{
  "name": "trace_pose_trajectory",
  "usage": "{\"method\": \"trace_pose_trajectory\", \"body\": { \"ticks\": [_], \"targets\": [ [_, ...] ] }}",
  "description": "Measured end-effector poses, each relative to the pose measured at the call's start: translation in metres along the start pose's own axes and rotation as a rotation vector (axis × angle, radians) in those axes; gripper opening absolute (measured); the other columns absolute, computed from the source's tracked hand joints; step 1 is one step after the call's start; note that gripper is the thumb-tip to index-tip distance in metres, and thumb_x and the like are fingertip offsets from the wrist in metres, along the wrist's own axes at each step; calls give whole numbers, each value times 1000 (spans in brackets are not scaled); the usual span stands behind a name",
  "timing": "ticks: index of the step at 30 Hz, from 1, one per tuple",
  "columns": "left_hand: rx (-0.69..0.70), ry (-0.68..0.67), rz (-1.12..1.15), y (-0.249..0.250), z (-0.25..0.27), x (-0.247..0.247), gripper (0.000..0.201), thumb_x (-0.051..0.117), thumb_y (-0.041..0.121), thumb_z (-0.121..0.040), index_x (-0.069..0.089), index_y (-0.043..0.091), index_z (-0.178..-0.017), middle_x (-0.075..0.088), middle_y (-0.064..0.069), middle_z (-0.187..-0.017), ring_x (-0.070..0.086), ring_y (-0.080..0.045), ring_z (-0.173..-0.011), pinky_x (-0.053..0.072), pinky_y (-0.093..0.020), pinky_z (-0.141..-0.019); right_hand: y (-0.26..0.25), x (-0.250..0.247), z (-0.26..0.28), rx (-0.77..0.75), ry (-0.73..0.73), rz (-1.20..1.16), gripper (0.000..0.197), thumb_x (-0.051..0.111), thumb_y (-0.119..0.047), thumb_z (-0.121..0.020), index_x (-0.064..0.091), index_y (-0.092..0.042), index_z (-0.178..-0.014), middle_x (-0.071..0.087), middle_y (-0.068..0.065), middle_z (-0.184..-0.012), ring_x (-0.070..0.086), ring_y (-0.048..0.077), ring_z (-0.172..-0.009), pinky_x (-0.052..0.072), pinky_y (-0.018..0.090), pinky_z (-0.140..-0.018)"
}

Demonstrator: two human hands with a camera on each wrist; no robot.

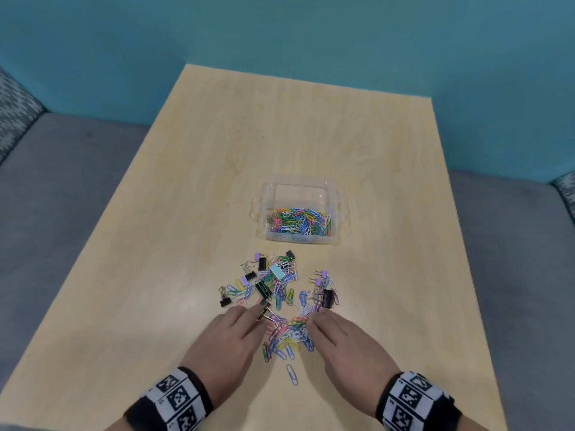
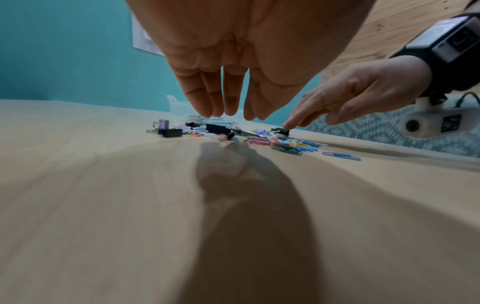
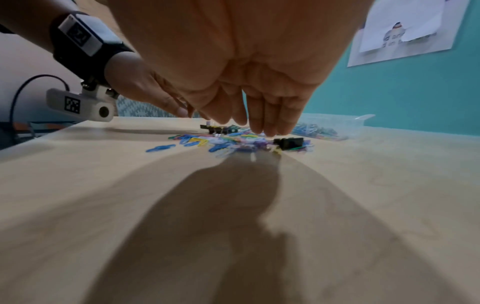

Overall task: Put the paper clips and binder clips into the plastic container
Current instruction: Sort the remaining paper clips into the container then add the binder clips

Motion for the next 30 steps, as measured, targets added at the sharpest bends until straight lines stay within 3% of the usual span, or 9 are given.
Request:
{"method": "trace_pose_trajectory", "body": {
  "ticks": [6,9,11,14,16,19,22,26,30],
  "targets": [
    [-31,-73,21,19,7,22,48,48,18,-74,58,10,-120,53,-13,-133,55,-33,-109,52,-39,-81,-23,22,-9,118,-25,36,59,29,-12,-80,44,3,-135,44,25,-141,39,40,-132,42,48,-101],
    [18,-50,51,28,13,22,42,53,20,-75,61,11,-115,58,-10,-126,56,-31,-111,51,-39,-84,-37,23,-5,52,-27,-9,57,34,-14,-82,45,1,-135,46,21,-140,39,38,-133,43,46,-100],
    [6,-25,84,28,16,18,39,54,19,-75,61,13,-113,59,-7,-118,57,-30,-103,52,-38,-80,-39,20,-5,27,-27,-33,56,37,-13,-82,42,0,-136,44,20,-141,36,37,-135,40,45,-104],
    [-214,31,180,-4,8,7,39,49,18,-77,58,16,-114,57,-4,-100,53,-28,-82,51,-38,-67,-28,12,-13,92,4,-68,54,37,-14,-85,37,-5,-138,40,14,-140,30,33,-135,33,43,-108],
    [-322,14,198,-27,-5,5,46,47,12,-74,55,21,-118,54,-1,-91,50,-26,-76,49,-36,-63,-24,5,-20,138,35,-101,50,43,-15,-83,42,-9,-133,46,9,-133,39,30,-127,39,41,-103],
    [-244,-85,161,-33,-29,9,63,53,-1,-69,48,31,-123,53,1,-90,52,-24,-79,47,-34,-60,-22,-2,-28,172,52,-131,45,52,-17,-79,47,-14,-123,51,3,-122,46,26,-112,46,37,-90],
    [-158,-136,150,-31,-43,9,51,46,0,-76,50,30,-117,51,-1,-96,51,-24,-86,43,-35,-59,-20,-7,-29,199,71,-136,42,54,-16,-77,50,-17,-119,54,1,-116,49,26,-106,47,36,-83],
    [-118,-119,113,-30,-46,5,37,54,0,-67,55,20,-98,53,-1,-92,55,-24,-77,39,-31,-50,-14,-8,-22,228,93,-147,42,55,-16,-78,51,-18,-120,55,0,-115,50,26,-104,48,36,-81],
    [21,-6,46,-14,-36,-8,40,56,-2,-60,47,16,-94,55,-4,-89,52,-25,-70,48,-33,-53,-2,-9,-11,281,144,-172,43,62,-14,-76,54,-19,-117,57,-2,-112,52,24,-101,48,33,-78]
  ]
}}
Point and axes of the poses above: each hand's wrist, its own z-axis away from the middle knuckle, its own x-axis out of the palm, y = z × x, the point moved 10 cm from there along -z, towards the middle knuckle
